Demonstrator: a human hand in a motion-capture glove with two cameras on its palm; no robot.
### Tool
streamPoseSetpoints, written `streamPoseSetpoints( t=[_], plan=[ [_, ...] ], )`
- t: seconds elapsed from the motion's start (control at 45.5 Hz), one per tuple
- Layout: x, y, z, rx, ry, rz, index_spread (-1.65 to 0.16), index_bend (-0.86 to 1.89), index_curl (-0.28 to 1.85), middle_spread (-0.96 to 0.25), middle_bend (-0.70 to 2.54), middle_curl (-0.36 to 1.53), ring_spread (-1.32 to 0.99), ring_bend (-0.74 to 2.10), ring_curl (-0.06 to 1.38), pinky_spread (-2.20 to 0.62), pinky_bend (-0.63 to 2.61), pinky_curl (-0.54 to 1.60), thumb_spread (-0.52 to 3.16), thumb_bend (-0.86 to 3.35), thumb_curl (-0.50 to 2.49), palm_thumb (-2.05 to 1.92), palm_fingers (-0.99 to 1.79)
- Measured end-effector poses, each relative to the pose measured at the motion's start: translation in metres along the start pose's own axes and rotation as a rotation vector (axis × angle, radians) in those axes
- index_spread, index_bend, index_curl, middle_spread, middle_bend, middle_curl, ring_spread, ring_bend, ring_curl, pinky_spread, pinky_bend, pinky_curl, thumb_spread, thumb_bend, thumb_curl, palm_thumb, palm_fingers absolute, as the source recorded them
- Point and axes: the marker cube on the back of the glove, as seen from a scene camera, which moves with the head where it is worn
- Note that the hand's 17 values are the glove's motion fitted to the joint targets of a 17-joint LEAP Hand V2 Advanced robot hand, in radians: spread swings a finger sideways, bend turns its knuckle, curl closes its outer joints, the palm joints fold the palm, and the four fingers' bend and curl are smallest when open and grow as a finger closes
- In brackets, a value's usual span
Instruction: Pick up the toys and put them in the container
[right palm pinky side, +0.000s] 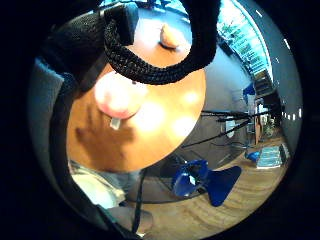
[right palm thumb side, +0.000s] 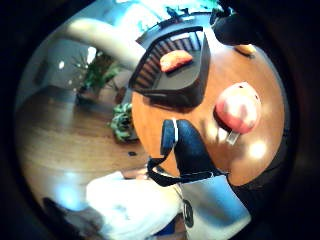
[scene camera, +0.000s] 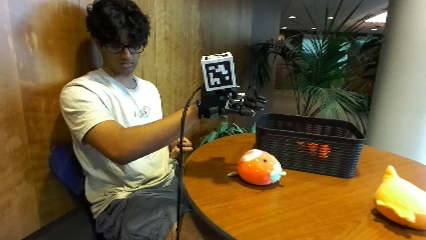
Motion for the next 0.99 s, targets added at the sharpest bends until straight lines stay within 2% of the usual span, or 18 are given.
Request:
streamPoseSetpoints(
  t=[0.088,0.418,0.836,0.989],
  plan=[
    [0.012,0.005,0.004,-0.009,0.097,0.012,-0.36,0.39,0.56,-0.02,0.17,0.27,-0.01,0.34,0.33,0.01,0.92,0.32,1.29,-0.01,0.37,0.13,0.01],
    [0.001,0.018,0.003,-0.025,-0.073,-0.012,-0.35,0.40,0.55,-0.02,0.16,0.27,-0.01,0.33,0.33,0.01,0.90,0.32,1.29,-0.01,0.36,0.13,0.00],
    [0.004,0.015,0.011,-0.041,0.033,-0.018,-0.35,0.42,0.54,-0.02,0.16,0.27,-0.01,0.33,0.33,0.01,0.89,0.33,1.30,-0.01,0.36,0.13,0.01],
    [-0.002,0.015,0.014,-0.045,-0.012,0.001,-0.35,0.42,0.54,-0.02,0.16,0.27,-0.01,0.32,0.33,0.01,0.89,0.33,1.30,-0.01,0.36,0.13,0.00]
  ],
)
